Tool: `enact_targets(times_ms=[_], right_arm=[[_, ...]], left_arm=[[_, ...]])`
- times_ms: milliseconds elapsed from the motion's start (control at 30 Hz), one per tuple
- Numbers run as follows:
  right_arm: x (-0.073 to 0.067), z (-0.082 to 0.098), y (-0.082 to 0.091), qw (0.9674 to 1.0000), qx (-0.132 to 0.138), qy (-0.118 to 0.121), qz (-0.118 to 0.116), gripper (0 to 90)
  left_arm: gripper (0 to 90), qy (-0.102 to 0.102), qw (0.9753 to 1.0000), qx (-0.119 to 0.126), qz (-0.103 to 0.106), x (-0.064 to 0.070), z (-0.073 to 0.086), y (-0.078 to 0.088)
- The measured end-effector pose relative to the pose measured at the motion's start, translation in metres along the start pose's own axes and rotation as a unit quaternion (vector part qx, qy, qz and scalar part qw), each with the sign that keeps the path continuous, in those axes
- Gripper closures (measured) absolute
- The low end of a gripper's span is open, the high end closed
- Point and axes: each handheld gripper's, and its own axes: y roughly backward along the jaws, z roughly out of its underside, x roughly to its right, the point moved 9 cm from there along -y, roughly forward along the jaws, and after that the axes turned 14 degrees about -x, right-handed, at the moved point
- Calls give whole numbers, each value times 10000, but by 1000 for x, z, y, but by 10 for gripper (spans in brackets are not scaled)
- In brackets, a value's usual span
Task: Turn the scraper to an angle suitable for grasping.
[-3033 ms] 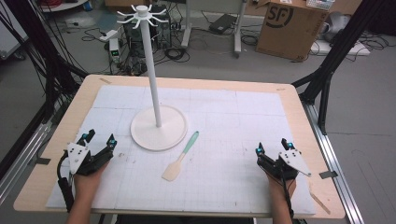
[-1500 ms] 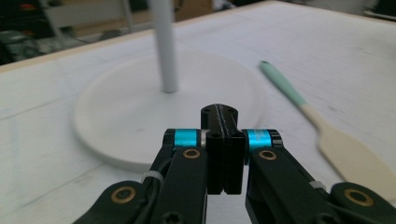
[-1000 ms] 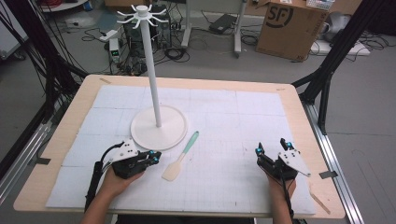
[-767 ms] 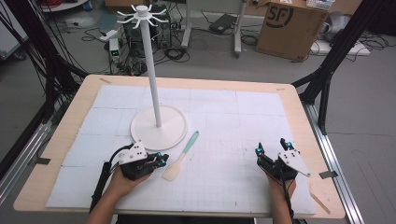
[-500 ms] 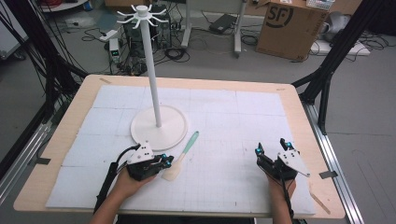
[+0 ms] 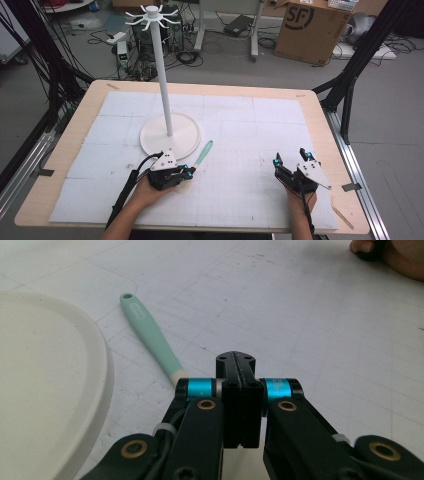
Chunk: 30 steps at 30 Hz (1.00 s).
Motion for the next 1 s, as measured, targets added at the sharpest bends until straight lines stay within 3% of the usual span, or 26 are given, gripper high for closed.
enact_targets(times_ms=[367, 433, 600, 1000], right_arm=[[0, 0, 0, 10000, 6, 38, 4, 191], [0, 0, 0, 10000, 5, 44, 5, 191], [-2, 0, 0, 10000, 5, 61, -9, 190], [-2, 0, 0, 10000, 1, 76, -4, 191]], left_arm=[[900, 112, 9993, -367, 40, -1, 0, -10], [900, 142, 9985, -521, -41, -1, 0, -15], [900, 231, 9979, -605, -7, -2, 2, -16], [900, 218, 9959, -877, -61, -1, 5, -20]])
